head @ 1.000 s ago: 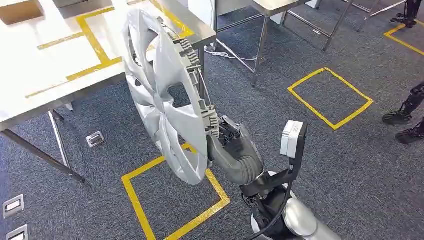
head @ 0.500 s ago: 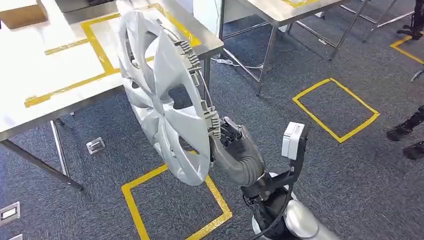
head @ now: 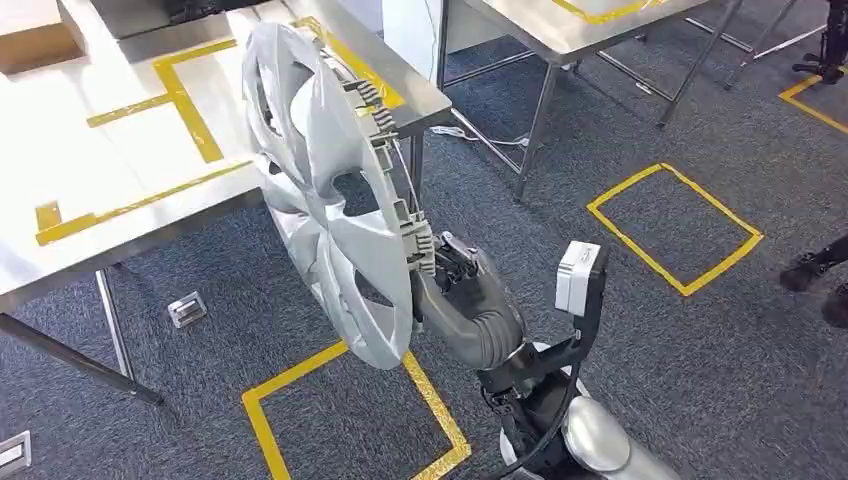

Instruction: Take the parts from the cabinet and place them on the table.

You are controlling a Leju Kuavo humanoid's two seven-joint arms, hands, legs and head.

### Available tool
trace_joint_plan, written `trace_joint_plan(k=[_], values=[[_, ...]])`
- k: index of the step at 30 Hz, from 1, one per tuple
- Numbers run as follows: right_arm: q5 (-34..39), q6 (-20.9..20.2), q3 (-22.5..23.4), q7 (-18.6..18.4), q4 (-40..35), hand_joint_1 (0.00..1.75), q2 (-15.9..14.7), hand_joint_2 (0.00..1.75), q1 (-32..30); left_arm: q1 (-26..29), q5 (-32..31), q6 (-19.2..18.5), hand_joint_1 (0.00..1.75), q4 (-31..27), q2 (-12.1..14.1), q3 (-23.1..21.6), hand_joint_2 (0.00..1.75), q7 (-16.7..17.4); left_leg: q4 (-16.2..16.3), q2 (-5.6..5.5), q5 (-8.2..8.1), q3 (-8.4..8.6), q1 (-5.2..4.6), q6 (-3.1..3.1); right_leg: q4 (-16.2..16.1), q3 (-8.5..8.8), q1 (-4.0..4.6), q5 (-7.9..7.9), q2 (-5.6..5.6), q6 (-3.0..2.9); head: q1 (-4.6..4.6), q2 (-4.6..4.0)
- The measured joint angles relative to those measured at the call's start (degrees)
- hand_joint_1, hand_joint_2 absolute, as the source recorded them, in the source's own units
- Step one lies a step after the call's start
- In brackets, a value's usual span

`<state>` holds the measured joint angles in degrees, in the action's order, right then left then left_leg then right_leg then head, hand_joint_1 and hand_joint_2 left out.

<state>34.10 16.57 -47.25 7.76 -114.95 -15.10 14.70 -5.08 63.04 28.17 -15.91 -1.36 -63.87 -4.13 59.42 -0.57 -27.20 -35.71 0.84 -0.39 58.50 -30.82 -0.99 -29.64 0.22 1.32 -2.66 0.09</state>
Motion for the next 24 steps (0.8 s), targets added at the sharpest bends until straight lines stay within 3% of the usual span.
trace_joint_plan(k=[2, 3, 6, 7, 8, 9, 11, 12, 13, 14, 16, 17, 18, 19, 21, 22, 23, 24], values=[[0.0, 0.04, 0.02, -0.06, 0.02, 1.75, -0.02, 1.75, 0.02, -0.22, -0.02, 0.04, 0.0, 0.02, 0.15, 0.0, 1.75, -0.02, -0.37, -0.2, -0.15, 1.09, 0.25, 0.73, 1.33, -0.22, -0.18, -0.5, -0.13, 0.49, -0.13, 0.0], [0.0, 0.04, 0.02, -0.04, 0.02, 1.75, -0.02, 1.75, 0.12, -0.35, -0.02, 0.07, 0.0, 0.02, 0.24, -0.02, 1.75, -0.02, -0.37, -0.2, -0.43, 1.47, 0.2, 1.14, 4.4, -1.95, -0.16, -1.19, -0.11, 0.55, -0.33, 0.0], [0.0, 0.04, 0.02, 0.04, 0.02, 1.75, -0.02, 1.75, -0.08, -0.41, 0.02, 0.07, 0.0, 0.02, 0.29, -0.02, 1.75, 0.0, -0.36, -0.19, -1.55, 2.42, -0.34, 1.9, 16.55, -9.94, -0.03, -5.47, -0.11, 0.44, -0.74, 0.0], [0.0, 0.04, 0.02, 0.02, 0.04, 1.75, -0.04, 1.75, -0.16, -0.38, 0.07, 0.07, 0.0, 0.02, 0.31, -0.04, 1.75, 0.0, -0.36, -0.26, -1.98, 2.92, -0.55, 2.0, 17.96, -11.56, 0.05, -5.56, -0.1, 0.23, -0.85, 0.0], [0.0, 0.07, 0.02, 0.02, 0.04, 1.75, -0.04, 1.75, -0.22, -0.33, 0.11, 0.07, 0.0, 0.02, 0.33, -0.07, 1.75, 0.0, -0.36, -0.43, -2.47, 3.57, -0.7, 2.09, 16.77, -11.88, 0.24, -4.26, -0.09, -0.06, -0.88, 0.0], [0.0, 0.09, 0.04, 0.02, 0.04, 1.75, -0.04, 1.75, -0.29, -0.32, 0.11, 0.07, 0.0, 0.02, 0.33, -0.07, 1.75, 0.0, -0.36, -0.58, -2.98, 4.29, -0.77, 2.09, 13.65, -11.18, 0.54, -1.79, -0.09, -0.45, -0.92, 0.0], [0.0, 0.13, 0.09, 0.04, 0.04, 1.75, -0.07, 1.75, -0.34, -0.32, 0.11, 0.09, 0.0, 0.02, 0.29, -0.07, 1.75, -0.02, -0.38, -0.66, -4.15, 5.78, -0.77, 1.92, 4.02, -8.44, 1.59, 5.27, -0.08, -1.57, -0.96, 0.0], [-0.02, 0.13, 0.09, 0.13, 0.07, 1.75, -0.07, 1.75, -0.39, -0.31, 0.11, 0.09, 0.0, 0.02, 0.26, -0.11, 1.75, -0.02, -0.38, -0.68, -4.55, 6.26, -0.8, 1.59, 2.51, -7.99, 2.04, 5.73, 0.04, -2.22, -0.96, 0.0], [-0.02, 0.15, 0.07, 0.13, 0.09, 1.75, -0.07, 1.75, -0.26, -0.3, 0.09, 0.07, 0.0, -0.02, 0.2, -0.17, 1.75, -0.02, -0.47, -0.8, -4.88, 6.09, -0.78, 1.11, 1.32, -7.71, 2.13, 4.37, 0.16, -2.4, -1.05, 0.0], [-0.07, 0.15, 0.09, 0.22, -0.02, 1.75, -0.07, 1.75, -0.38, -0.29, 0.09, 0.07, 0.0, -0.02, 0.18, -0.2, 1.75, 0.0, -0.78, -0.75, -5.29, 6.39, -0.68, 0.62, 1.64, -7.47, 2.2, 5.29, 0.15, -2.59, -1.12, 0.02], [-0.09, 0.17, 0.13, 0.17, -0.02, 1.75, -0.07, 1.75, -0.43, -0.32, 0.02, 0.09, 0.0, -0.02, 0.18, -0.28, 1.75, -0.02, -0.49, -0.64, -4.97, 7.37, -0.8, 0.27, 0.88, -6.47, 2.13, 4.69, 0.14, -3.23, -1.47, 0.0], [-0.11, 0.26, 0.13, 0.15, 0.0, 1.75, -0.07, 1.75, -0.53, -0.42, 0.0, 0.11, 0.0, -0.02, 0.26, -0.31, 1.75, -0.02, 0.14, -0.53, -5.51, 7.11, -0.85, 0.14, 0.05, -5.42, 1.59, 4.7, 0.02, -3.29, -1.33, 0.02], [-0.26, 0.35, 0.13, 0.15, 0.0, 1.75, -0.09, 1.75, -0.51, -0.55, -0.04, 0.09, 0.0, -0.02, 0.26, -0.33, 1.75, -0.02, 2.2, -0.42, -6.08, 6.32, -0.93, -0.15, -0.43, -4.66, 1.58, 4.53, -0.01, -3.52, -1.3, 0.0], [-0.37, 0.42, 0.11, 0.2, 0.0, 1.75, -0.04, 1.75, -0.46, -0.66, -0.04, 0.09, 0.0, -0.02, 0.31, -0.39, 1.75, -0.02, 5.71, -0.41, -7.38, 4.39, -0.73, -0.52, -0.58, -4.27, 1.5, 4.29, -0.1, -3.74, -0.87, 0.02], [-0.52, 0.44, 0.11, 0.26, 0.0, 1.75, -0.04, 1.75, -0.5, -0.59, -0.04, 0.09, 0.0, -0.02, 0.37, -0.44, 1.75, -0.02, 13.35, -0.38, -10.71, -0.47, -0.42, -1.12, -0.56, -3.53, 1.44, 3.48, -0.09, -3.69, -0.96, 0.0], [-0.55, 0.44, 0.09, 0.26, 0.0, 1.75, -0.04, 1.75, -0.52, -0.45, -0.06, 0.09, 0.0, 0.0, 0.39, -0.46, 1.75, -0.02, 15.05, -0.36, -10.91, -2.04, -0.29, -1.34, -0.56, -3.06, 1.4, 3.07, -0.05, -3.63, -0.85, 0.02], [-0.57, 0.46, 0.09, 0.26, 0.0, 1.75, -0.04, 1.75, -0.55, -0.38, -0.07, 0.09, 0.0, 0.0, 0.42, -0.48, 1.75, -0.02, 14.54, -0.32, -9.6, -2.62, -0.14, -1.6, -0.52, -2.45, 1.29, 2.61, 0.01, -3.48, -0.9, 0.0], [-0.79, 0.61, 0.09, 0.22, 0.0, 1.75, -0.04, 1.75, -0.64, -0.35, -0.07, 0.09, 0.0, 0.0, 0.44, -0.5, 1.75, -0.02, 11.89, -0.3, -6.63, -2.21, 0.04, -1.91, -0.47, -1.69, 1.18, 2.05, 0.02, -3.28, -0.9, 0.0]])
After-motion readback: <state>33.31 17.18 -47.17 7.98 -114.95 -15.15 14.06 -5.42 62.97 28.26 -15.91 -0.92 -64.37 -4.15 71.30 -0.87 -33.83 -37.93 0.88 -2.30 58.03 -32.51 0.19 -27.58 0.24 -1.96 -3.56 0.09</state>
